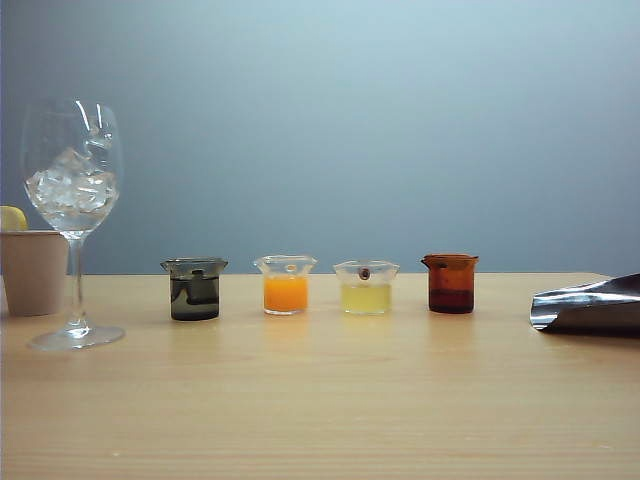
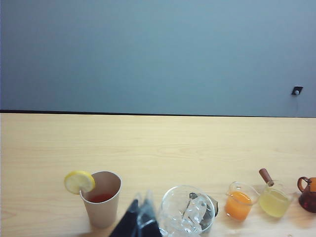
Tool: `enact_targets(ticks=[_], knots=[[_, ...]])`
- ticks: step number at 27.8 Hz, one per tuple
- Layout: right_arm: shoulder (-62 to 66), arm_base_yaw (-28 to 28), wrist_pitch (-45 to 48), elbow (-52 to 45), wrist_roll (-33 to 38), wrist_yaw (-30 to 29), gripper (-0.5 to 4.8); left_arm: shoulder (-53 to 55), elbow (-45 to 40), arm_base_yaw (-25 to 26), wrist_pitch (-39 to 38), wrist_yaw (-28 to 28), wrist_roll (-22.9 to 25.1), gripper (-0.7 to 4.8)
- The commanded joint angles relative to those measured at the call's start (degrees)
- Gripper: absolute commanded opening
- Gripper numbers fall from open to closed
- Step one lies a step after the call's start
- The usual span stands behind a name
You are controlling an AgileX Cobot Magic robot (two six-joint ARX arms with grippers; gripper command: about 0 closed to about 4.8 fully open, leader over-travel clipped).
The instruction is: Pick up the first measuring cup from the left, pour the coconut rum inside into the goblet, and finally put the measuring cup back in its original place.
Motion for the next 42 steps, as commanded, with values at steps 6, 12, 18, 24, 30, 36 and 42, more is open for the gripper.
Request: enact_targets(ticks=[6,12,18,24,30,36,42], knots=[[10.0,12.3,9.3,0.5,0.1,1.5,-0.02,-0.1,0.3,0.0,0.6,4.1,-0.2,-0.05],[17.5,15.9,13.2,0.5,5.8,1.3,-0.01,-0.1,0.3,0.0,-0.4,4.9,-0.4,-0.05],[24.9,17.5,16.7,0.5,5.6,-0.5,2.89,-0.1,0.3,0.0,-1.3,6.1,-0.4,-0.05],[29.5,18.2,19.4,0.5,5.6,-1.9,4.63,0.2,0.3,0.0,-1.9,6.1,-0.4,-0.05],[34.9,20.3,24.0,0.5,5.6,-2.1,0.15,0.5,0.3,0.0,-1.9,6.2,-0.4,-0.05],[39.8,20.3,27.9,0.5,5.6,-2.8,-0.07,0.7,0.3,0.0,-2.3,6.2,-0.4,-0.05],[46.3,21.5,35.9,0.5,5.9,-1.8,-0.06,3.1,0.3,0.0,-7.4,8.1,0.1,-0.05]])
